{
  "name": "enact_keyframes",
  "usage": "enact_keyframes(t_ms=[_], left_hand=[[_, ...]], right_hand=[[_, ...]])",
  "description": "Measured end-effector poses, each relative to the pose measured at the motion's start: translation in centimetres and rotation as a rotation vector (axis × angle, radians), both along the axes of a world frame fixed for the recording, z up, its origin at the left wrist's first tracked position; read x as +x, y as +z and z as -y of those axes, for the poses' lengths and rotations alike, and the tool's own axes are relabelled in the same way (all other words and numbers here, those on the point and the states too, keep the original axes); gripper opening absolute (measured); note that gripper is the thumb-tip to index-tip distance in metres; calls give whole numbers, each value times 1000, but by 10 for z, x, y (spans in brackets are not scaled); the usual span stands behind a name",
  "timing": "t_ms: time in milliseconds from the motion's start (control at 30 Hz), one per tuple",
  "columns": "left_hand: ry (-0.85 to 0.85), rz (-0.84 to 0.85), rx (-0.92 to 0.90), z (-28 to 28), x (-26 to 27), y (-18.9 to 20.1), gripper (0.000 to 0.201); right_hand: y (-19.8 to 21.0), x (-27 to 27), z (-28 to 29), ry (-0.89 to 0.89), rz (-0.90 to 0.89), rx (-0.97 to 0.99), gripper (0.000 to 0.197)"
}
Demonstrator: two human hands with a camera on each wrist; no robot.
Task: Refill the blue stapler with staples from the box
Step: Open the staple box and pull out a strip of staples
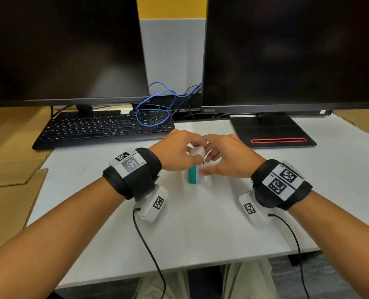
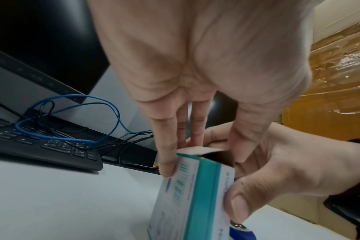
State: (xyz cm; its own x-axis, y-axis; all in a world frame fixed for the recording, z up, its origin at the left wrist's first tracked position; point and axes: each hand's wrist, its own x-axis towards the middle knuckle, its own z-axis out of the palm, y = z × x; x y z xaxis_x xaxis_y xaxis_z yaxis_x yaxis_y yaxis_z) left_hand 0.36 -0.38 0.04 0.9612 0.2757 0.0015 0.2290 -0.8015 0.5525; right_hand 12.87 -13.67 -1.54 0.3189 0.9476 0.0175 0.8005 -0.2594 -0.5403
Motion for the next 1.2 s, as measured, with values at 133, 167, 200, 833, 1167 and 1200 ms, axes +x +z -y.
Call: enact_keyframes(t_ms=[133,167,200,833,1167,1200], left_hand=[[47,31,-41,1,-3,6,34],[65,23,-40,0,-4,8,31],[82,19,-34,-2,-4,6,25],[9,-36,115,-12,-4,4,19],[93,-63,-242,-10,-6,5,21],[97,-45,-211,-10,-5,3,17]], right_hand=[[0,1,-1,-4,26,-27,72],[0,1,-2,-9,31,-40,77],[-1,2,-2,-13,34,-47,80],[-3,9,-6,38,108,-48,62],[-1,3,-3,61,187,-5,58],[0,1,-3,60,198,-5,59]])
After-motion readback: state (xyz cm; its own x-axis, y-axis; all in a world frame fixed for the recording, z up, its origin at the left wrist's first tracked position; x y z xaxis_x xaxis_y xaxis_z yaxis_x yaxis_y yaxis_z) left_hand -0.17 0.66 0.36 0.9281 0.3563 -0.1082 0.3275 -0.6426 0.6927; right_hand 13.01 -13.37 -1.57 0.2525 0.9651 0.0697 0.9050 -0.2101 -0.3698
